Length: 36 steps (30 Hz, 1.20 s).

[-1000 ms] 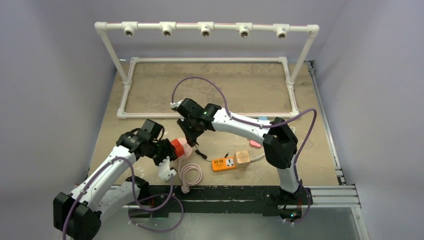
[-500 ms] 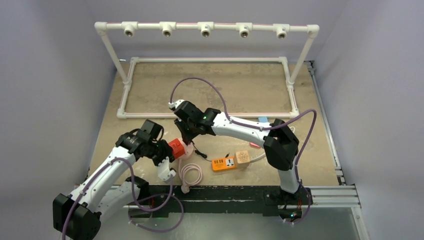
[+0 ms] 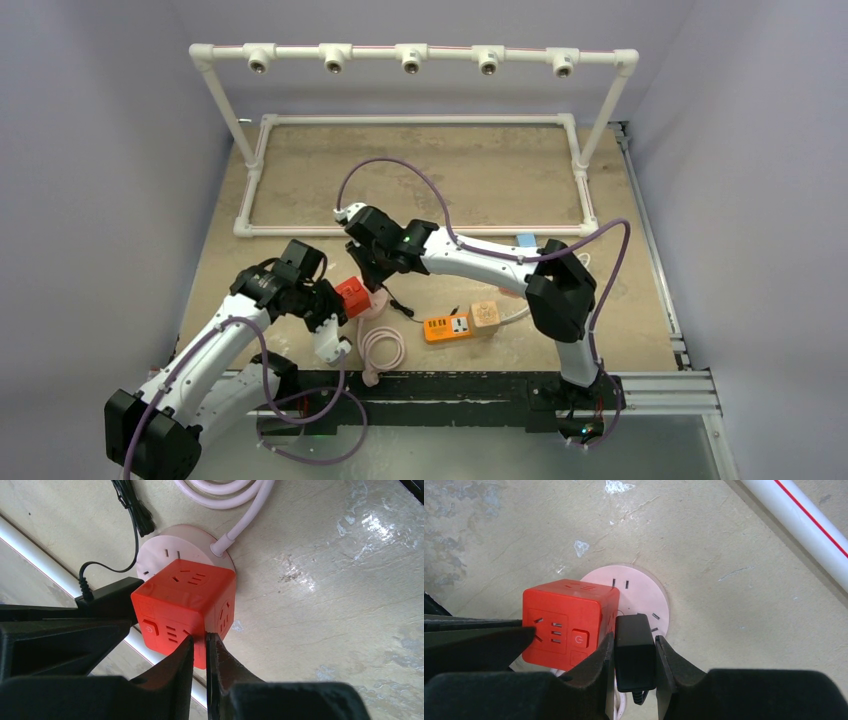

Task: Insert the plug
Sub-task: Insert the plug into the socket.

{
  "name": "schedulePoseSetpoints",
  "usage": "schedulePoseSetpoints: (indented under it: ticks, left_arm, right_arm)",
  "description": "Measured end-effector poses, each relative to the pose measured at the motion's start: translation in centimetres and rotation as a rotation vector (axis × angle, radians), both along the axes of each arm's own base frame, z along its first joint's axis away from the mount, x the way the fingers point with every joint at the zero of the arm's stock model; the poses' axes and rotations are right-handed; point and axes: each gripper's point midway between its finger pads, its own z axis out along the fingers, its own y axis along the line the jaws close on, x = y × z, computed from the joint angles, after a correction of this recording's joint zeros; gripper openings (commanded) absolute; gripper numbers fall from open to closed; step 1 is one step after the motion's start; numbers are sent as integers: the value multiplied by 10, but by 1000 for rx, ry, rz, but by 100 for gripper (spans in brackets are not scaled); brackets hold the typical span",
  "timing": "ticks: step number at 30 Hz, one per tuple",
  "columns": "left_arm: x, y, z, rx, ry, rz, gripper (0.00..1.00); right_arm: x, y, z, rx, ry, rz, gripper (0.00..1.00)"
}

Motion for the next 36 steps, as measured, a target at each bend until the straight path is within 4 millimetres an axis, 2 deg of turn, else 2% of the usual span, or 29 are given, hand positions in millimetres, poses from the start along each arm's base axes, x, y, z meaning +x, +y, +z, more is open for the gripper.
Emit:
schedulePoseSetpoints:
  ticks: [8,36]
  left_arm:
    - [0,0,0,0,-1,0,10]
    - [1,-1,0,-1,-4,-4,7]
  right_arm:
    - [0,-1,-15,-32,9,2,0]
    - [2,-2,-17,-51,-25,-11,0]
